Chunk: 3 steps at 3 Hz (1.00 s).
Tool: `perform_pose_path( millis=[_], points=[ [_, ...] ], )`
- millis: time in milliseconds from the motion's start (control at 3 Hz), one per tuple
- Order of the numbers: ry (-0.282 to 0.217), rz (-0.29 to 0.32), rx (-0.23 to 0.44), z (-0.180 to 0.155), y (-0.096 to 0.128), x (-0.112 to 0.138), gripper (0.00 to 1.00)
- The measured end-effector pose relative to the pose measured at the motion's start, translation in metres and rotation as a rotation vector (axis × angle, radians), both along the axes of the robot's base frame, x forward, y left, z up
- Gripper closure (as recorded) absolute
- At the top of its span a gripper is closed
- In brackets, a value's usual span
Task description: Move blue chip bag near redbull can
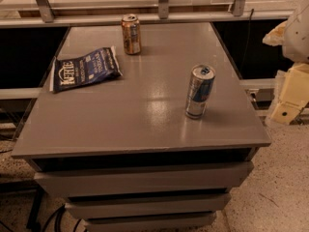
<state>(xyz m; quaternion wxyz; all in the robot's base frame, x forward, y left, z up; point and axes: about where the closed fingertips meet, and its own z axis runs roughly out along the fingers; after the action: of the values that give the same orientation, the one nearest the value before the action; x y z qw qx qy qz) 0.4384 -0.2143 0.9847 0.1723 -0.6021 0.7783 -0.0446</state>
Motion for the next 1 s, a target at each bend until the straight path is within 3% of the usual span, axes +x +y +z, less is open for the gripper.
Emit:
perform_pose_path(
  millis=[333,667,1000],
  points=[
    [0.0,0.0,0.0,0.0,0.0,0.0,0.0],
    [-0.032,0.003,0.015,0.011,0.01,0.013,0.0],
    [-0.073,0.043,0.023,0.025,0.025,0.029,0.0]
  ],
)
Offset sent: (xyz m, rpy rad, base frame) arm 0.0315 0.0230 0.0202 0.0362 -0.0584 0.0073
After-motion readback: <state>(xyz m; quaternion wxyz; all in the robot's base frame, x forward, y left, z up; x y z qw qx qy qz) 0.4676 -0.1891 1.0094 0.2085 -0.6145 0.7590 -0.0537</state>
